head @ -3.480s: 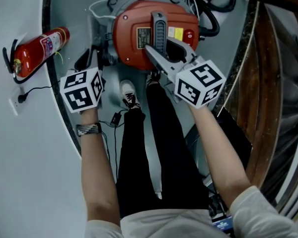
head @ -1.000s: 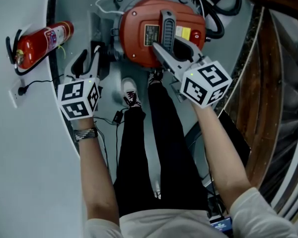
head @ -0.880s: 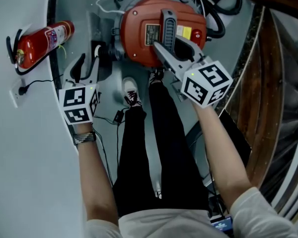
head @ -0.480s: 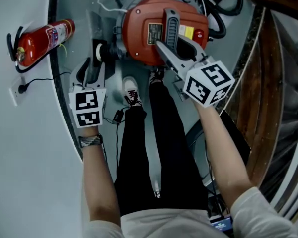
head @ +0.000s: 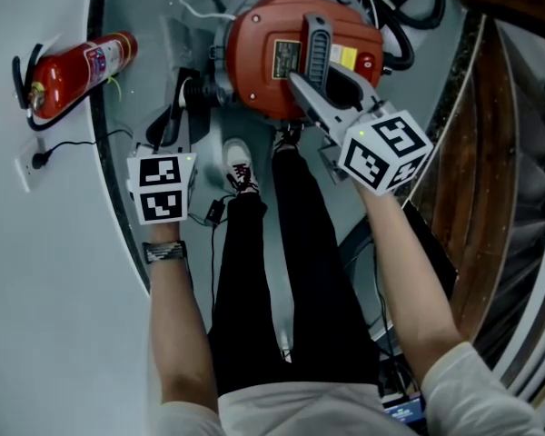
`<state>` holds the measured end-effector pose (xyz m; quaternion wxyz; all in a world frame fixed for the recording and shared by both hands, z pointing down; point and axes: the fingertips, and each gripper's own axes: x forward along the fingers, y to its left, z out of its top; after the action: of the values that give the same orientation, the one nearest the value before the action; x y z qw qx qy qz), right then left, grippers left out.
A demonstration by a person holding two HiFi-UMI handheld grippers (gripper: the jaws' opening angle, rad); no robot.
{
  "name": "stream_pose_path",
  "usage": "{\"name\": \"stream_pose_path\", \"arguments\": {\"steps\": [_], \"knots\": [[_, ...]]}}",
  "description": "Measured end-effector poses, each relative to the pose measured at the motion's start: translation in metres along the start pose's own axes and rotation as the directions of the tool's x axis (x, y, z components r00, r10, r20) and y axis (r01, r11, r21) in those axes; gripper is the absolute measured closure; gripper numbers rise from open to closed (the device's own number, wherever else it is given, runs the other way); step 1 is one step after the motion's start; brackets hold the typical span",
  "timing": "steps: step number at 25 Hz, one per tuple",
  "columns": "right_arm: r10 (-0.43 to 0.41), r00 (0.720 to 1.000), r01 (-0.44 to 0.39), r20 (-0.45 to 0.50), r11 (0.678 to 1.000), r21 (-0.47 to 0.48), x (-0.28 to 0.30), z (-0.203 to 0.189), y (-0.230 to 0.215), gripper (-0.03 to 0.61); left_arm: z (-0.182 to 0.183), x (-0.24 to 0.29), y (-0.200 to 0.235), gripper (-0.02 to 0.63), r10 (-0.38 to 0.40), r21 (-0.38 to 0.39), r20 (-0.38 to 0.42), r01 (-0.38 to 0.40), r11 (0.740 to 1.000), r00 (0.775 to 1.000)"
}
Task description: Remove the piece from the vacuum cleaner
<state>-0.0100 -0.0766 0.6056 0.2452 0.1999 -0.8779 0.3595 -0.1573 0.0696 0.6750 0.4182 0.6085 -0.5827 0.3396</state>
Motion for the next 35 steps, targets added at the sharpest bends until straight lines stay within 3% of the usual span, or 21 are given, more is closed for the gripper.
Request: {"name": "stream_pose_path", "arguments": {"steps": [12,35], "knots": [[0.003,1.000,-0.003,-0.003,1.000,0.001,0.000,0.000,0.000,0.394,0.000,0.000,0.003,0.571,0.003,0.054,-0.013,-0.003,0.999,1.000],[0.004,1.000,-0.004,-0.002,1.000,-0.002,0.000,0.000,0.001,0.394,0.003,0.002,0.015,0.572,0.013,0.052,0.000,-0.013,0.999,1.000]]}}
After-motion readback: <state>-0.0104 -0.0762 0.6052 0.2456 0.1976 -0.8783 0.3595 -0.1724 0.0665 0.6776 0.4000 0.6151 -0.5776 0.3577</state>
